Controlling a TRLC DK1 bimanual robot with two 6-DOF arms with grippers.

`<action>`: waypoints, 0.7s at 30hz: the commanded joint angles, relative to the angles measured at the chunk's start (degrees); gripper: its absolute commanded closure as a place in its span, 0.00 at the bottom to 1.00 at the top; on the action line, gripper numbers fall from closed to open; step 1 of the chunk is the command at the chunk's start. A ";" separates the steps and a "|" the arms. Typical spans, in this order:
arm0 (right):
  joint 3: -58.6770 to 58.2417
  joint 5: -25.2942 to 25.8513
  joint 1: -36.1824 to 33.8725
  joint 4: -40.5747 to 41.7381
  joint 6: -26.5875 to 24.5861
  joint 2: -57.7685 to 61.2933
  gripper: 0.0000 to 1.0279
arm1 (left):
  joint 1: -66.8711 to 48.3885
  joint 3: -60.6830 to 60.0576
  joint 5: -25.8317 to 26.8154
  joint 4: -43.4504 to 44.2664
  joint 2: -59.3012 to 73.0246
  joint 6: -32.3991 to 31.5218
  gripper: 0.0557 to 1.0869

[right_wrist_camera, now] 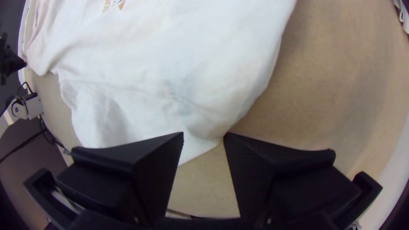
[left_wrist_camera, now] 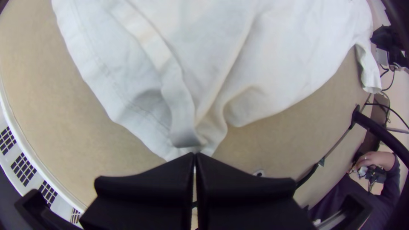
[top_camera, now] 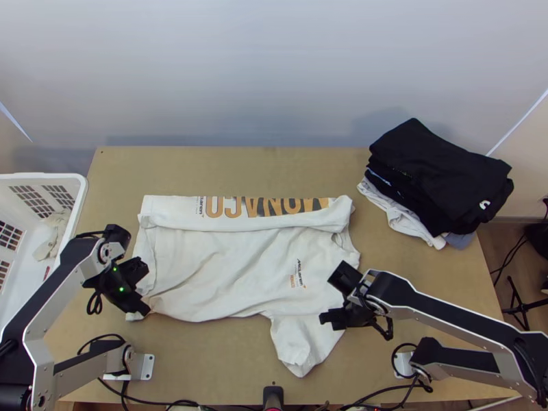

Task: Fold the t-shirt

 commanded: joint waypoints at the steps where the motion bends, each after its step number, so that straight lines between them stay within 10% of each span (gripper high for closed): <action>1: -2.18 -0.27 0.20 3.15 -2.44 -1.93 0.70 | 0.14 1.89 0.03 0.07 0.83 -0.85 0.96; 5: -2.53 -0.01 0.02 4.03 -3.49 -4.04 0.97 | 0.75 3.30 0.03 0.69 1.97 -2.52 0.96; 21: -7.01 0.96 -2.44 -1.68 -8.86 -21.00 0.97 | 9.80 6.11 1.79 0.42 2.15 -2.96 0.96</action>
